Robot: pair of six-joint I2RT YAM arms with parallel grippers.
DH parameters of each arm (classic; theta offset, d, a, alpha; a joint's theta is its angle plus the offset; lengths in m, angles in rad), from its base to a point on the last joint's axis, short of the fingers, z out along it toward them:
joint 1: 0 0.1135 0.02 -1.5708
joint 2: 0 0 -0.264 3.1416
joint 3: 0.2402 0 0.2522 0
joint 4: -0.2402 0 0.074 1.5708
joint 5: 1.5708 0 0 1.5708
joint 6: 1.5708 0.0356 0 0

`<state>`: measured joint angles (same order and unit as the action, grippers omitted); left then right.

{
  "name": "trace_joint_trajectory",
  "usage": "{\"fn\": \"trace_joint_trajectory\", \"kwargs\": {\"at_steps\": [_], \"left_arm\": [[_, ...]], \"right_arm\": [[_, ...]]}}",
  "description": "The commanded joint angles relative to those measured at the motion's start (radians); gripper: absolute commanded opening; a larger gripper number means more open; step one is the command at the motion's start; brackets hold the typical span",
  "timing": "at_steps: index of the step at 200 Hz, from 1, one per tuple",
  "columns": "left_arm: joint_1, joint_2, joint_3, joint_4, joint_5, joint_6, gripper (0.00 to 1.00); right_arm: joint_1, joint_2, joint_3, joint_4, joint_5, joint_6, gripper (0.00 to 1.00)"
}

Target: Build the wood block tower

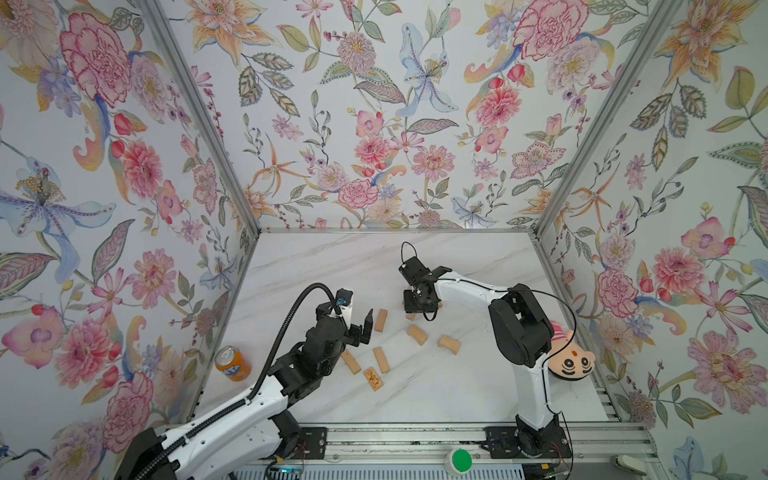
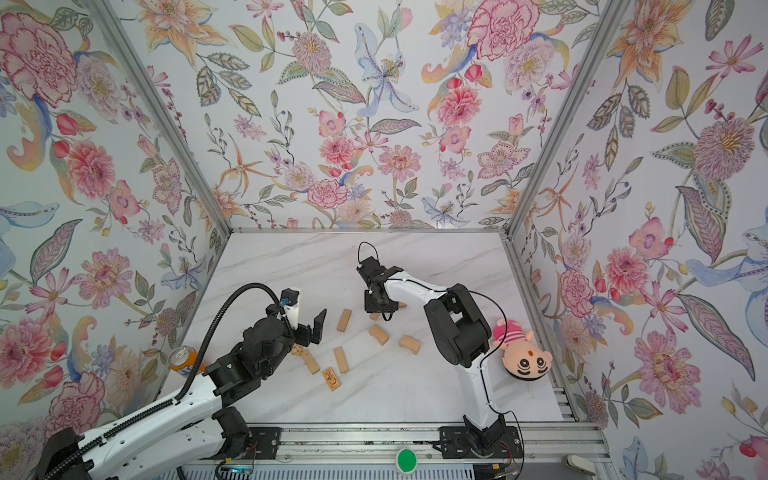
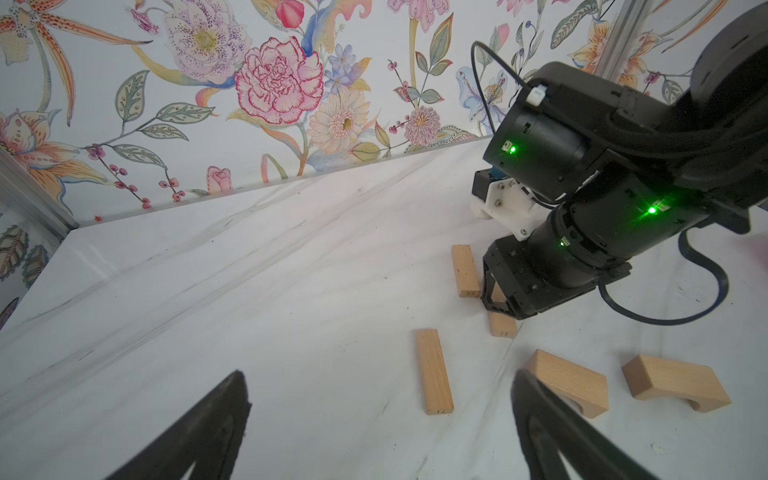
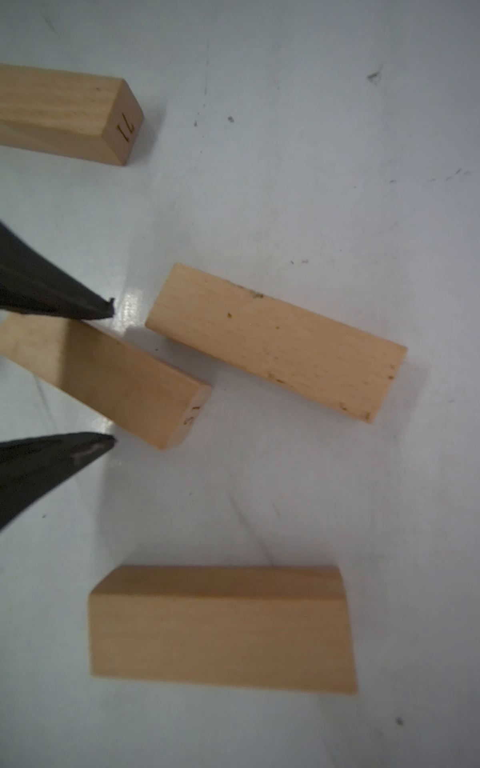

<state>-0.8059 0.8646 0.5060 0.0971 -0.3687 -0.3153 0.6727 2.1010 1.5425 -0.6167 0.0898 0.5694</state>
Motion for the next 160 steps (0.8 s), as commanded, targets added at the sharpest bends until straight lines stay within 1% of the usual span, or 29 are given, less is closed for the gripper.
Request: {"fn": "trace_joint_trajectory", "kwargs": {"at_steps": [1,23,36,48,60,61,65,115,160], "left_arm": [[-0.012,-0.004,-0.010,0.001,-0.033,-0.005,0.99],[-0.011,-0.003,-0.007,0.002,-0.030,-0.004,0.99],[-0.010,-0.003,-0.005,0.001,-0.030,-0.004,0.99],[-0.010,-0.004,-0.004,0.001,-0.031,-0.004,0.99],[-0.011,-0.003,-0.003,0.003,-0.029,-0.003,0.99],[-0.011,-0.003,-0.003,0.003,-0.029,-0.003,0.99],[-0.010,-0.001,-0.004,0.004,-0.030,-0.005,0.99],[-0.011,0.031,0.018,-0.002,-0.030,-0.008,0.99],[-0.010,0.080,0.048,0.010,-0.030,-0.013,0.99]], "right_arm": [[-0.001,0.033,-0.002,-0.026,0.014,0.006,0.36],[-0.008,0.030,0.000,-0.026,0.015,-0.007,0.30],[-0.015,0.029,0.005,-0.026,0.015,-0.024,0.24],[-0.019,0.029,0.011,-0.026,0.018,-0.045,0.22],[-0.019,0.028,0.018,-0.028,0.029,-0.066,0.22],[-0.041,0.029,0.020,-0.029,0.031,-0.069,0.22],[-0.051,0.030,0.023,-0.031,0.034,-0.073,0.22],[-0.111,0.029,0.039,-0.046,0.067,-0.129,0.22],[-0.122,0.038,0.082,-0.046,0.060,-0.161,0.26]]}}
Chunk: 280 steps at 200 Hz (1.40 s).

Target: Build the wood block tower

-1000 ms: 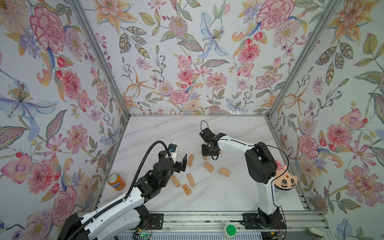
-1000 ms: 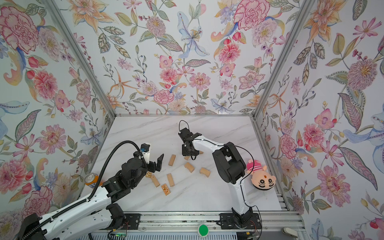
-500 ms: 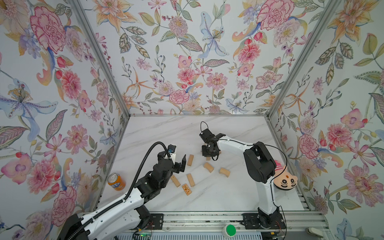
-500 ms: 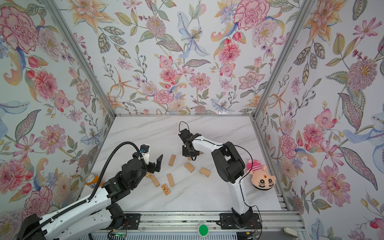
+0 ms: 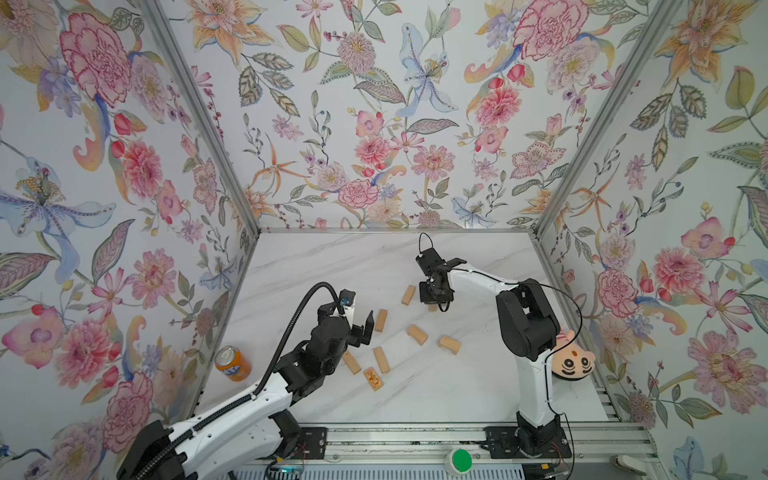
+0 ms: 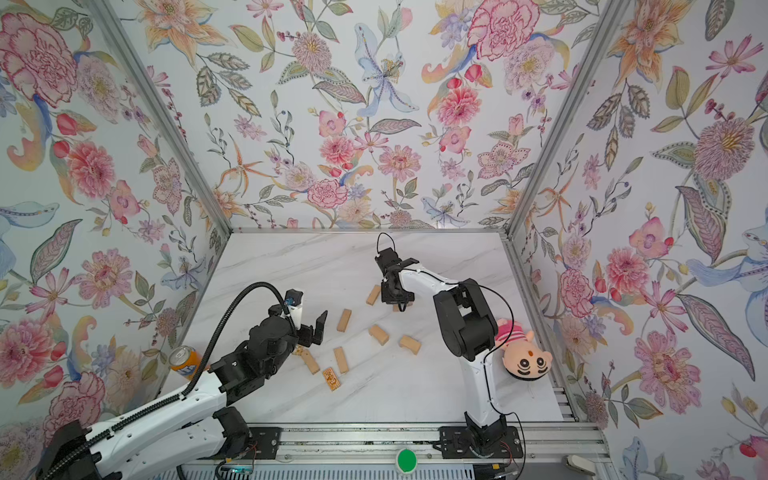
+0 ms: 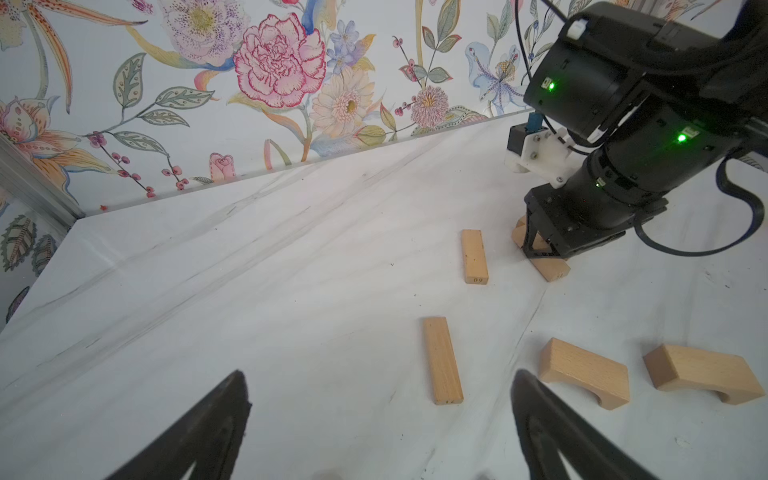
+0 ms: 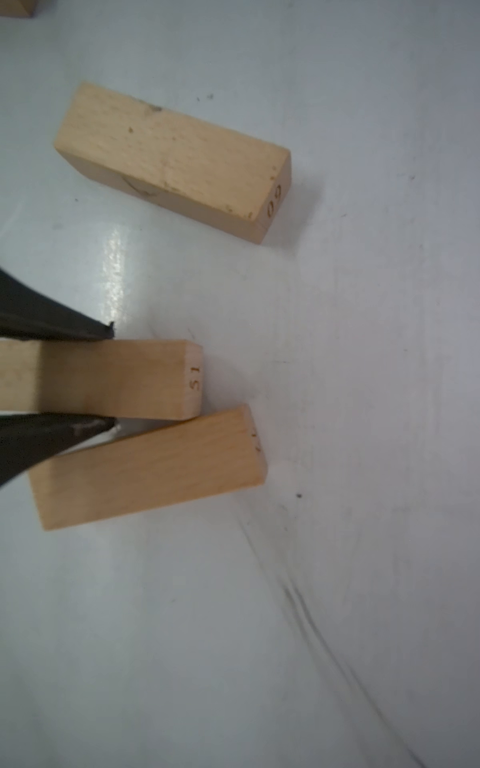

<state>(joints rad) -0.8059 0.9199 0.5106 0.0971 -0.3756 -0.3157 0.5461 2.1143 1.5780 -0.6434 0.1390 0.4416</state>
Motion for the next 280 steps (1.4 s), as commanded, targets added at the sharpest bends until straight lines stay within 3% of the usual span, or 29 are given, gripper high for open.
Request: {"fn": "trace_joint_trajectory", "kwargs": {"at_steps": [1,120,169,183,197,269,280], "left_arm": [[-0.011,0.025,0.044,0.010,-0.023,-0.013,0.99],[-0.010,0.047,0.064,-0.008,-0.030,-0.026,0.99],[-0.012,0.016,0.061,-0.004,-0.034,-0.026,0.99],[-0.012,0.004,0.057,0.004,-0.034,-0.026,0.99],[-0.011,-0.005,0.052,0.013,-0.033,-0.026,0.99],[-0.012,-0.019,0.045,-0.003,-0.039,-0.018,0.99],[-0.012,-0.024,0.043,-0.005,-0.039,-0.016,0.99]], "right_arm": [[0.005,0.024,0.048,-0.019,0.011,-0.035,0.26],[-0.020,0.035,0.061,-0.026,-0.002,-0.057,0.35],[-0.012,-0.081,0.029,-0.025,0.008,-0.075,0.47],[-0.013,-0.113,0.021,-0.025,0.014,-0.075,0.53],[-0.016,-0.136,0.012,-0.025,0.026,-0.075,0.66],[-0.058,-0.077,-0.033,-0.019,-0.062,-0.016,0.83],[-0.062,-0.064,-0.032,-0.019,-0.069,-0.008,0.90]]}}
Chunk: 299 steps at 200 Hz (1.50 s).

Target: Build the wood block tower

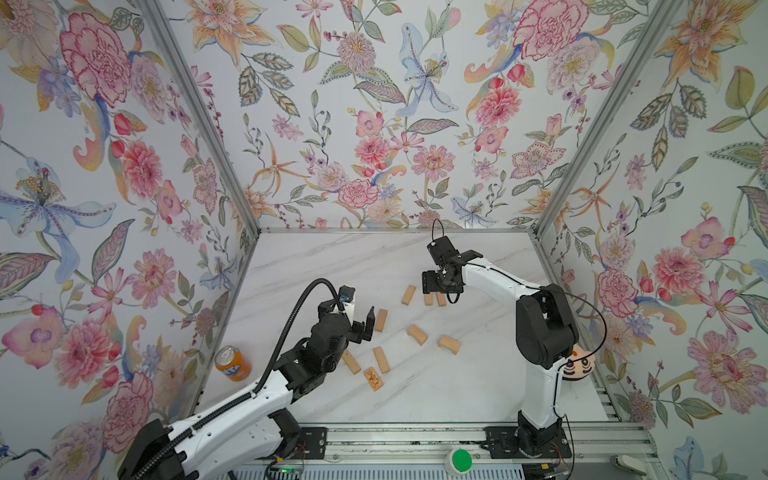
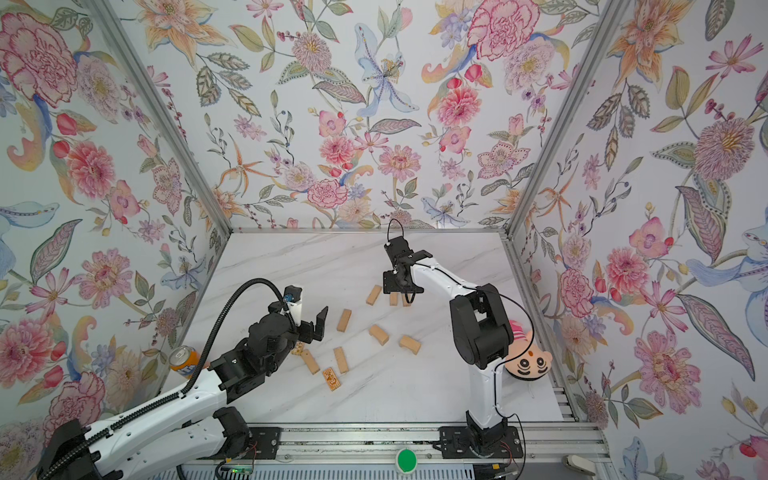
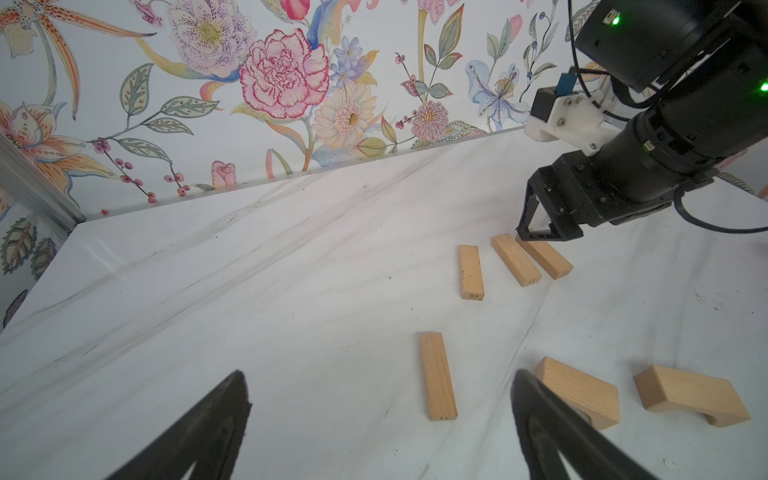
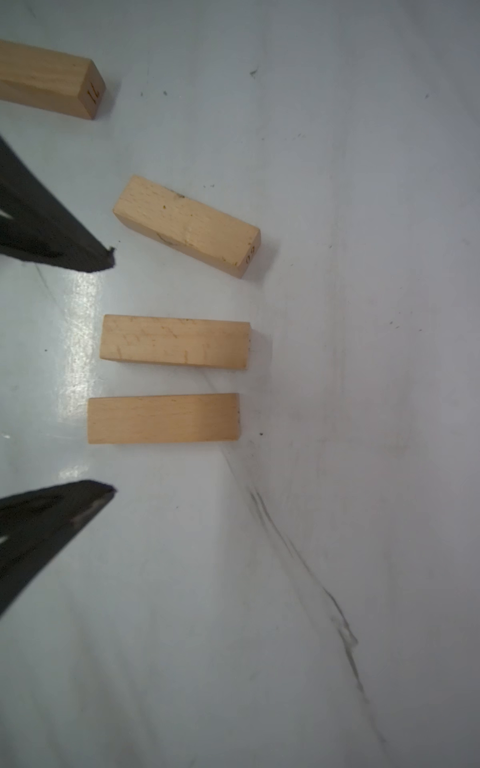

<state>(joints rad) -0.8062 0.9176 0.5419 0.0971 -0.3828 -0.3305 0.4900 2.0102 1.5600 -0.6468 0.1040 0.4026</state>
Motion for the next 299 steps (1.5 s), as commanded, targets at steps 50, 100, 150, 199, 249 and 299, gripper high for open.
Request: {"fn": "trace_joint_trajectory", "kwargs": {"at_steps": [50,100,150,199,249,299], "left_arm": [[-0.011,-0.030,0.006,-0.007,-0.033,0.008,0.99],[-0.010,-0.020,0.003,-0.002,-0.039,0.014,0.99],[-0.010,-0.017,-0.003,0.003,-0.045,0.018,0.99],[-0.010,-0.028,-0.003,-0.010,-0.049,0.017,0.99],[-0.012,-0.026,-0.007,-0.008,-0.057,0.023,0.99],[-0.010,-0.036,-0.006,-0.015,-0.065,0.025,0.99]], "right_arm": [[-0.014,0.080,-0.003,-0.001,-0.068,0.038,0.92],[-0.023,0.116,-0.002,-0.002,-0.069,0.051,0.89],[-0.019,0.145,0.025,-0.002,-0.089,0.062,0.82],[-0.014,0.164,0.038,-0.004,-0.085,0.069,0.76],[-0.011,0.179,0.071,-0.026,-0.063,0.074,0.67],[-0.009,0.216,0.118,-0.052,-0.057,0.066,0.65]]}}
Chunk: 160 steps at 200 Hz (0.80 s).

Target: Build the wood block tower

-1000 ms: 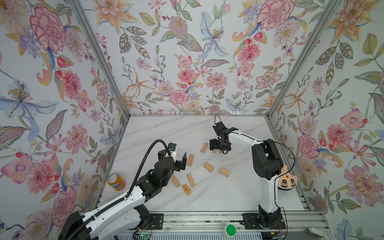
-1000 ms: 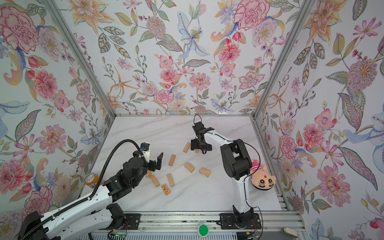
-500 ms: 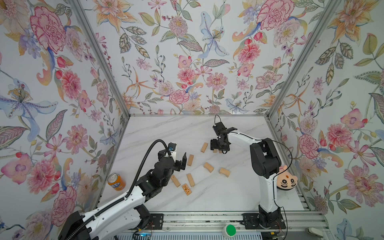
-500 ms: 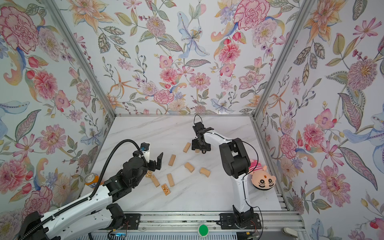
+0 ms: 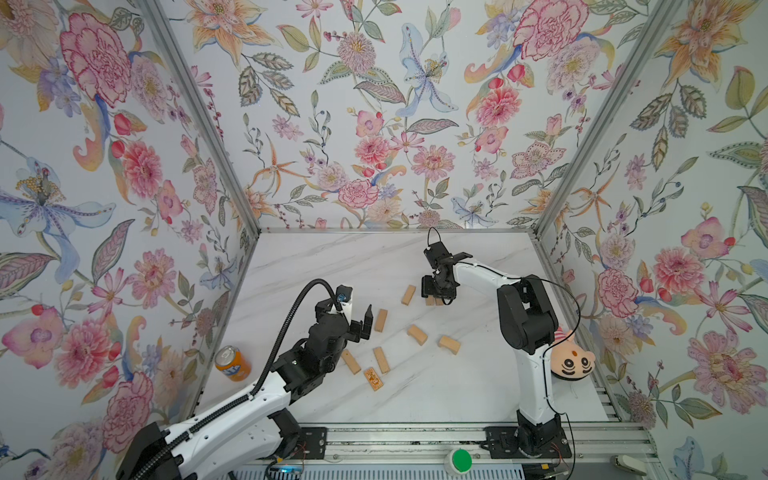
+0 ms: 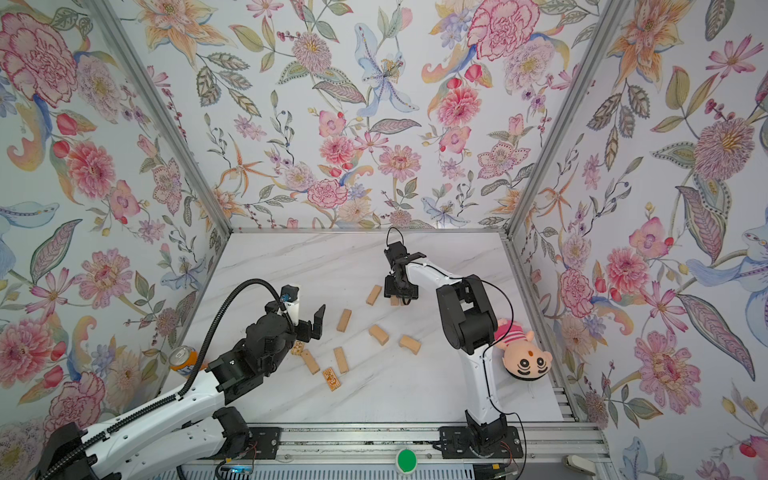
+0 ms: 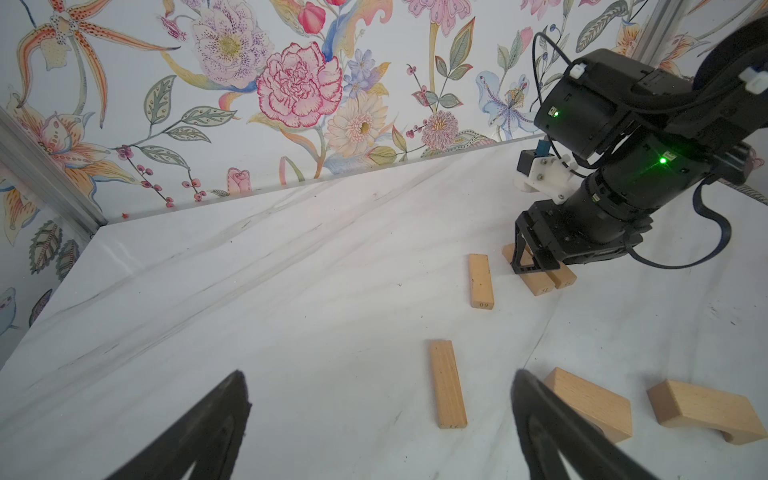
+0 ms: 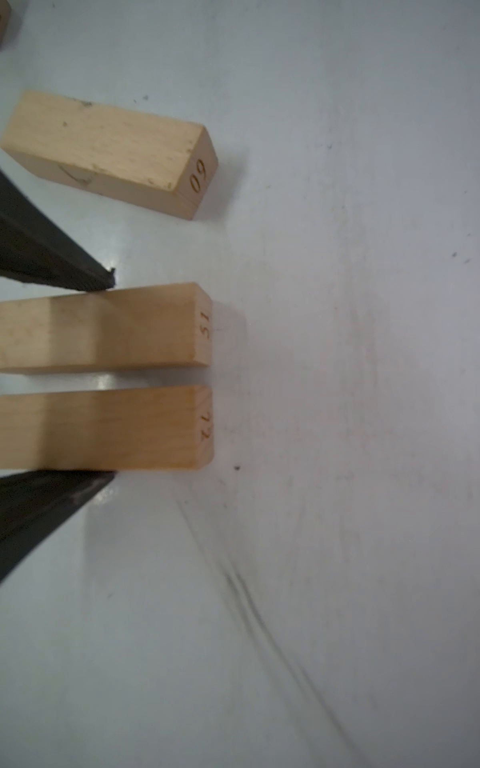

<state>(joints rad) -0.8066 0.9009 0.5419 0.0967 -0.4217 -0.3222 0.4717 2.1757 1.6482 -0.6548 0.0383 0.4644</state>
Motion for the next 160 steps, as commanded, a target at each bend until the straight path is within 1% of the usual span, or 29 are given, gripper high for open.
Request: {"fn": "trace_joint_trajectory", "kwargs": {"at_steps": [1,28,41,62,160], "left_arm": [[-0.010,-0.020,-0.007,-0.015,-0.026,0.017,0.99],[-0.009,-0.032,-0.010,-0.020,-0.032,0.016,0.99],[-0.009,-0.033,-0.011,-0.020,-0.035,0.015,0.99],[-0.009,-0.034,-0.011,-0.020,-0.035,0.014,0.99],[-0.009,-0.063,-0.022,-0.024,-0.037,0.008,0.99]], "right_arm": [[0.010,0.052,0.031,-0.045,0.008,0.003,0.65],[0.014,0.060,0.038,-0.049,0.012,0.005,0.61],[0.015,0.061,0.040,-0.054,0.015,0.005,0.55],[0.015,0.058,0.038,-0.057,0.021,0.006,0.50],[0.036,0.084,0.090,-0.074,0.012,0.000,0.50]]}}
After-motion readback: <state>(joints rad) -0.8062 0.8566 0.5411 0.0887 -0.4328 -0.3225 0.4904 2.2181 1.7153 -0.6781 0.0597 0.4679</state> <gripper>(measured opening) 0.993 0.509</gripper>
